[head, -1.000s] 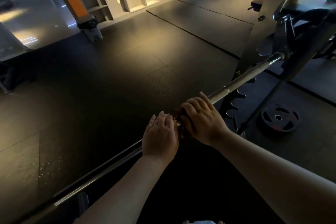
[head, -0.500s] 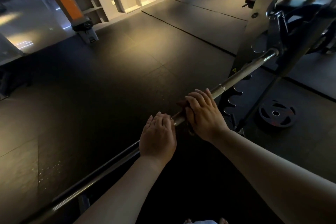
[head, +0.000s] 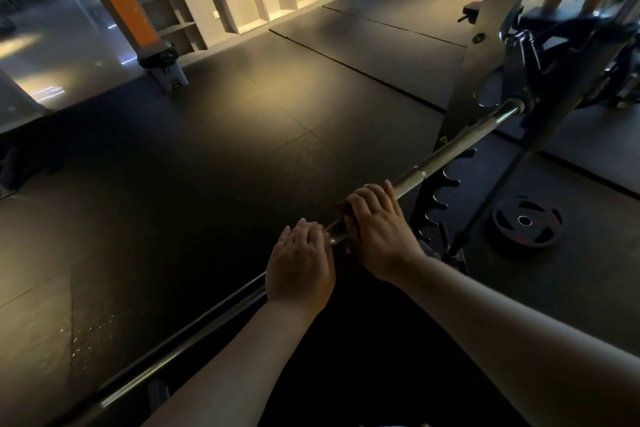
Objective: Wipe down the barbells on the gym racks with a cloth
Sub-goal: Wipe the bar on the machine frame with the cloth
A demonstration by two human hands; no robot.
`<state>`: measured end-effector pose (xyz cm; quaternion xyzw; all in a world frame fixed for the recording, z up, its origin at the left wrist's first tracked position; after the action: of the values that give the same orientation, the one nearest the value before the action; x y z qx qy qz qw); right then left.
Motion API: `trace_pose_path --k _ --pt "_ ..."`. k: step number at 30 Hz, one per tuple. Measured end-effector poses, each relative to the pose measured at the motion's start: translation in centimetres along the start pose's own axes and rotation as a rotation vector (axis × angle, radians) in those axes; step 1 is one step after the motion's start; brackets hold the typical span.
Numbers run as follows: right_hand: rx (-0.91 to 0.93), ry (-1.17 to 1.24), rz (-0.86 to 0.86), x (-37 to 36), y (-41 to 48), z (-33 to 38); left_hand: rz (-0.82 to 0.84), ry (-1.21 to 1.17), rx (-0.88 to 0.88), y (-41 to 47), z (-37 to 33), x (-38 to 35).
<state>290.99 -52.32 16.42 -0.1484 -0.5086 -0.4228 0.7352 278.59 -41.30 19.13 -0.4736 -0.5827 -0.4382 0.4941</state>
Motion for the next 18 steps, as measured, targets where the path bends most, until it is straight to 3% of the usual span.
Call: trace_pose_path --k 5,9,12,15,18 --pt "0.220 -0.103 0.073 -0.4 -0.5 -0.7 0.030 -0.023 0.011 0.1 -0.1 0.2" --pt "0.089 -0.069 -0.049 0.7 0.7 -2.3 0.019 -0.023 0.022 0.3 -0.5 0.5" --pt "-0.025 0.011 0.015 -0.1 -0.5 -0.4 0.031 -0.020 0.029 0.7 -0.8 0.5" --pt "0.081 -0.032 0.072 -0.6 -1.4 0.0 0.043 -0.029 0.029 1.3 -1.1 0.4" --pt "0.204 -0.125 -0.005 0.4 0.1 -2.1 0.054 -0.036 0.006 1.4 -1.1 0.3"
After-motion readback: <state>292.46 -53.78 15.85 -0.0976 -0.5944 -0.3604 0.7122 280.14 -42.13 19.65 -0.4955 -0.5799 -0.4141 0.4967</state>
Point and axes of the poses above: each hand's wrist, its own y-axis towards the middle knuckle, its own x-axis out of the back of the hand, z = x × y, the point moved 2 cm from there along y, towards the middle knuckle, and after that the axes turned 14 degrees about -x, right-handed, at the moved point
